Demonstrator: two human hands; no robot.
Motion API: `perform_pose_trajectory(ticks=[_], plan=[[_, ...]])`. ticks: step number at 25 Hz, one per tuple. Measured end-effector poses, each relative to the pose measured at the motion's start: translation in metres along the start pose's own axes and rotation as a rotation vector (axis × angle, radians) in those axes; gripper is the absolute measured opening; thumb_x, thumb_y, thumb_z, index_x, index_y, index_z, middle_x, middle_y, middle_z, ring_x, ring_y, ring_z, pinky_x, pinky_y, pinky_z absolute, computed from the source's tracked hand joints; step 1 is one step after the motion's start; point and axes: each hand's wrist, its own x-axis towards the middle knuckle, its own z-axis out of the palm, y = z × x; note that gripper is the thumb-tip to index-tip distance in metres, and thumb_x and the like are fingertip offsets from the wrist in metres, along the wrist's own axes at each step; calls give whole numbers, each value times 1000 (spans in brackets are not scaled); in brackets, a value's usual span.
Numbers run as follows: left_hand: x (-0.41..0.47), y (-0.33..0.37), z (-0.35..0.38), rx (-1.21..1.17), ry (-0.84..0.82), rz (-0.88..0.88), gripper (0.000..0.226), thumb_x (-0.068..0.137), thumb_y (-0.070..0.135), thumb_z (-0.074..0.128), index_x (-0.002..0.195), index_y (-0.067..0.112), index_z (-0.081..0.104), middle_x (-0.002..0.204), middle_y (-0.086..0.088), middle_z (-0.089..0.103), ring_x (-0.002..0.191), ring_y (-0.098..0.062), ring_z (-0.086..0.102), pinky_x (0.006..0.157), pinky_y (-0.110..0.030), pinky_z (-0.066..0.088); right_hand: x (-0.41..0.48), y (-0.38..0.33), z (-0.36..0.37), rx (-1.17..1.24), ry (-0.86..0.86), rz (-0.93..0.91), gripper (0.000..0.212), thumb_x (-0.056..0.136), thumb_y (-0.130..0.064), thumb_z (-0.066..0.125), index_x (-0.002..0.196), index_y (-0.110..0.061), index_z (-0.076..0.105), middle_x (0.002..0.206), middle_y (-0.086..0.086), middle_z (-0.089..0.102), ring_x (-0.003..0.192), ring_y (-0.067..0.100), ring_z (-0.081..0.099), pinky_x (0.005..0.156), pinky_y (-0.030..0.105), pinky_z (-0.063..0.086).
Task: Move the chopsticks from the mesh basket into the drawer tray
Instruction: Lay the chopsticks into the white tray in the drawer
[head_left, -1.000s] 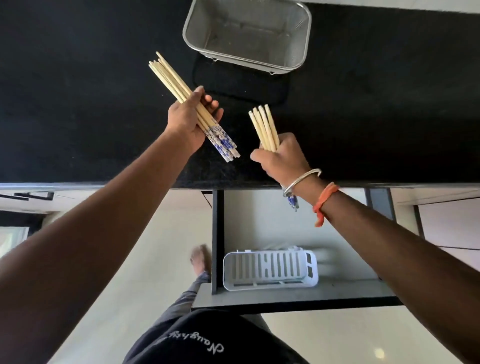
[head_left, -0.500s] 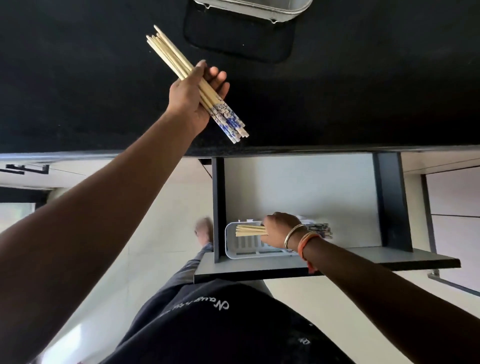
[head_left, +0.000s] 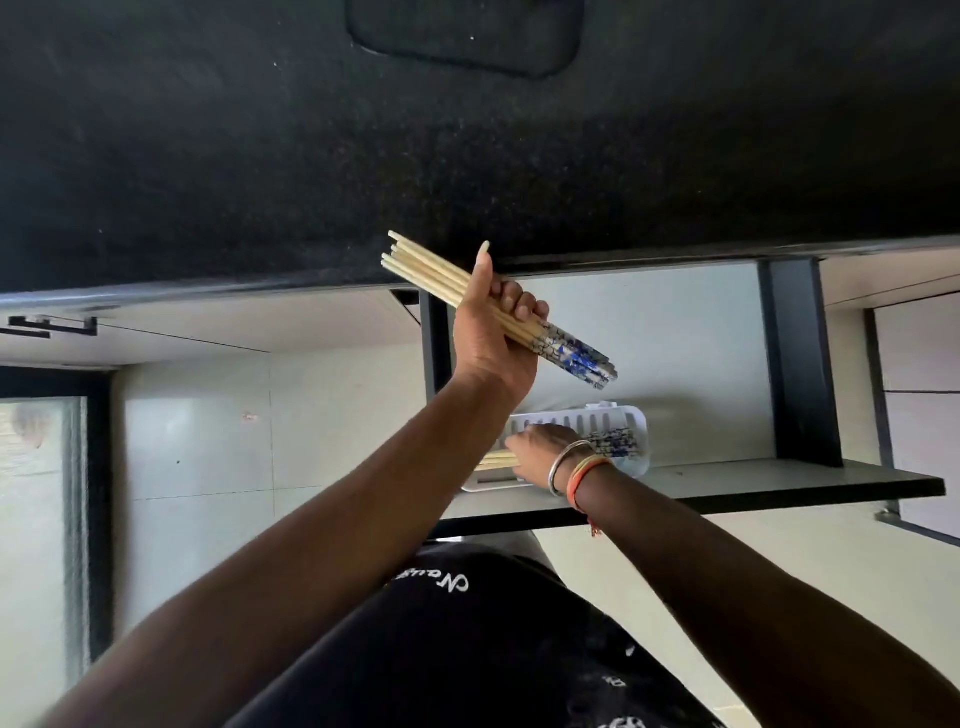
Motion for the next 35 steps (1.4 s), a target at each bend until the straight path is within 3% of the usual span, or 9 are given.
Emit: perform_pose_trajectory(ticks=[7, 12, 18, 23, 26, 29, 32, 35], plan=[[7, 10, -4, -6, 31, 28, 43, 103, 33, 58, 65, 20, 42, 52, 5, 40, 45, -10, 39, 60, -28, 41, 0, 1, 7, -8, 81, -32, 28, 89, -6, 53, 116, -11, 53, 106, 16, 69, 93, 35, 68, 74, 38, 52], [9, 21, -6, 29, 11, 57, 42, 103, 31, 57, 65, 20, 44, 52, 5, 41, 45, -10, 39, 58, -27, 42, -3, 9, -2, -50, 205, -162, 22, 85, 4, 47, 101, -8, 56, 96, 14, 66, 85, 35, 67, 65, 37, 50], [8, 30, -8, 40, -10, 80, 42, 104, 30, 56, 65, 19, 47, 53, 4, 43, 46, -9, 41, 59, -27, 43, -22, 23, -11, -139, 254, -266, 23, 88, 8, 46, 98, -3, 63, 95, 16, 65, 83, 35, 66, 69, 42, 58], [8, 30, -4, 52, -13, 76, 41, 105, 30, 55, 66, 19, 47, 52, 4, 44, 45, -9, 42, 59, -27, 43, -20, 24, -6, -135, 258, -182, 23, 88, 4, 44, 99, -1, 64, 101, 18, 63, 87, 38, 66, 70, 44, 57], [8, 30, -4, 72, -12, 81, 40, 104, 30, 56, 67, 18, 48, 53, 4, 45, 46, -9, 42, 59, -27, 45, -20, 23, -3, -190, 284, -156, 15, 73, 9, 61, 83, -2, 66, 77, 17, 67, 63, 35, 69, 51, 38, 55], [8, 29, -5, 83, -8, 85, 39, 104, 30, 57, 68, 18, 48, 53, 4, 45, 47, -10, 43, 59, -27, 46, -21, 27, -1, -243, 336, -180, 22, 56, 5, 75, 70, -8, 65, 55, 6, 63, 41, 25, 61, 36, 24, 44], [9, 29, -3, 87, -8, 80, 39, 103, 30, 58, 68, 18, 48, 53, 4, 45, 47, -10, 43, 60, -27, 46, -24, 30, 1, -211, 379, -258, 14, 71, 5, 58, 78, -7, 63, 69, 9, 63, 50, 26, 62, 39, 29, 48], [9, 29, -2, 97, -5, 82, 39, 103, 30, 58, 68, 18, 49, 53, 3, 47, 48, -10, 43, 60, -28, 46, -19, 33, 10, -268, 417, -269, 28, 83, 0, 40, 97, -4, 64, 90, 12, 64, 68, 26, 65, 48, 34, 56]])
